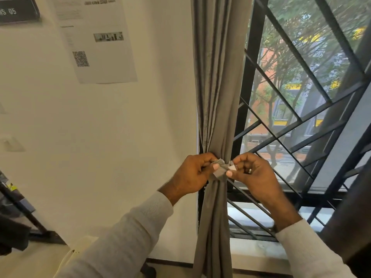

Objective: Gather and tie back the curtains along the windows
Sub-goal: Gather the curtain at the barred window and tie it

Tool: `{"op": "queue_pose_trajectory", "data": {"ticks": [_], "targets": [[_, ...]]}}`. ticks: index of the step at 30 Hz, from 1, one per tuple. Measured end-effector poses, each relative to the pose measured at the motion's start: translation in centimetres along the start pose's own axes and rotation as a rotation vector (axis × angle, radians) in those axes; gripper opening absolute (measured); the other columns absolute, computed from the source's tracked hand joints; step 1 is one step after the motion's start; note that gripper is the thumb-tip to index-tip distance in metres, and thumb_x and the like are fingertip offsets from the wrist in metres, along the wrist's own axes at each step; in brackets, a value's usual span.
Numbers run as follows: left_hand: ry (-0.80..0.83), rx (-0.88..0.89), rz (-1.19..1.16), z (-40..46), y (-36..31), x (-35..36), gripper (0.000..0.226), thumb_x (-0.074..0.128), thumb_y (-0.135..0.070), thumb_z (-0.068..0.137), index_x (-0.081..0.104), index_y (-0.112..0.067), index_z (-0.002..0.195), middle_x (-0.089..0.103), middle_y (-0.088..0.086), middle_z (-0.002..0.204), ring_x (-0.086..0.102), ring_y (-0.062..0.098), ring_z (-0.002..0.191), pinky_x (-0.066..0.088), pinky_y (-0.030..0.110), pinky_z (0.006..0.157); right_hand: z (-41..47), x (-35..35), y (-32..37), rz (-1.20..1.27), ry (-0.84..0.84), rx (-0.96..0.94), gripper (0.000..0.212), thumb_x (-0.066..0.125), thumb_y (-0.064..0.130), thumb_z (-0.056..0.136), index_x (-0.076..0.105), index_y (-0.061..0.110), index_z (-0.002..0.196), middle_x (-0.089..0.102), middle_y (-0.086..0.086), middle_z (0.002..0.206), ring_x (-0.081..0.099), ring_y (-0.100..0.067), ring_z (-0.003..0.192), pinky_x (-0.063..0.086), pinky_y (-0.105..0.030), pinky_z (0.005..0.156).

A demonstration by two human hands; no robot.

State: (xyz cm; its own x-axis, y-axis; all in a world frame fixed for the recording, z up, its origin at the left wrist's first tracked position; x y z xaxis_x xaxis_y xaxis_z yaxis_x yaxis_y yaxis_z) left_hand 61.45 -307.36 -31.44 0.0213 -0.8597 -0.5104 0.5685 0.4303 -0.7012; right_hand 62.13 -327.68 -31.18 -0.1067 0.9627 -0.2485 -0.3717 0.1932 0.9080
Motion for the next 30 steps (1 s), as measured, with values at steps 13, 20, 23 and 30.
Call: {"op": "queue_pose_trajectory", "data": {"ticks": [13,20,23,30], "targets": [[-0.195,0.019,0.101,0.0,0.9,-0.4,0.020,0.054,-0.031,0.112,0.064,-0.014,0.109,0.058,-0.025,0.070,0.056,0.003,0.057,0.045,0.013,0.060,-0.2,-0.6,-0.2,-0.092,0.063,-0.064,0.012,0.075,0.013,0.096,0.083,0.019,0.102,0.080,0.003,0.092,0.075,-0.020,0.091,0.060,-0.037,0.086],[-0.146,-0.004,0.345,1.5,0.0,-0.3,0.042,0.036,-0.053,0.109,0.056,-0.017,0.119,0.050,-0.023,0.071,0.055,0.002,0.055,0.036,0.007,0.055,0.1,0.6,0.7,-0.025,0.100,-0.132,0.012,0.074,0.010,0.096,0.082,0.018,0.100,0.080,0.005,0.093,0.075,-0.020,0.093,0.061,-0.027,0.084],[-0.076,-0.029,0.251,2.0,0.1,-0.3,0.027,0.041,-0.048,0.110,0.053,-0.024,0.112,0.052,-0.019,0.071,0.055,0.003,0.056,0.040,0.009,0.058,0.1,0.5,0.8,-0.013,0.234,-0.157,0.016,0.068,0.010,0.100,0.082,0.013,0.107,0.079,-0.001,0.106,0.074,-0.025,0.105,0.060,-0.029,0.093],[-0.129,-0.049,0.076,2.2,0.6,-0.5,0.008,0.060,-0.024,0.110,0.055,-0.022,0.105,0.059,-0.015,0.064,0.058,0.007,0.056,0.053,0.025,0.058,0.5,1.3,-0.1,-0.193,0.158,-0.155,0.017,0.087,0.015,0.085,0.073,0.020,0.092,0.074,0.009,0.089,0.071,-0.015,0.083,0.057,-0.020,0.074]]}}
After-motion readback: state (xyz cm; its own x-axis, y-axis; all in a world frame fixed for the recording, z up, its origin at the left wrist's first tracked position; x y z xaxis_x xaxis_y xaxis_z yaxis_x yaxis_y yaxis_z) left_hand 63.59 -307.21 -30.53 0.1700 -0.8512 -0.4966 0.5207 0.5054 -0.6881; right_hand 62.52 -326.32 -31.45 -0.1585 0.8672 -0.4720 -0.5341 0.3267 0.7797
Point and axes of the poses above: each hand's wrist, its own z-axis towards the middle knuckle, its own x-axis out of the palm, y = z × x, the point moved 5 cm from there along z, towards the middle knuckle
